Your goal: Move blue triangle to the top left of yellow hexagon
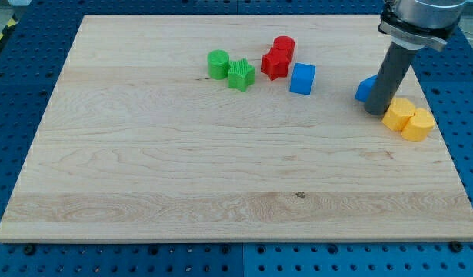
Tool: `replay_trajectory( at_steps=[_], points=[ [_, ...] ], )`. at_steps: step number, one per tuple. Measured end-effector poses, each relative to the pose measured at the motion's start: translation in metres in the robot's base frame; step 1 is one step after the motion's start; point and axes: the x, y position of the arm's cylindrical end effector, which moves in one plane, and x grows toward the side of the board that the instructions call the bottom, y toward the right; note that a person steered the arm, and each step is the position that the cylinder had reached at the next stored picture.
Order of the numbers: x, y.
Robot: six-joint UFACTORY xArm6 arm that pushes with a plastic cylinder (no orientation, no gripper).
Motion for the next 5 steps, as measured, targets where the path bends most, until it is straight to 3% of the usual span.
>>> replay_trajectory(
  at_steps=[3,5],
  points=[
    [-0.006,-0.136],
    [-0.048,-0.127]
  ],
)
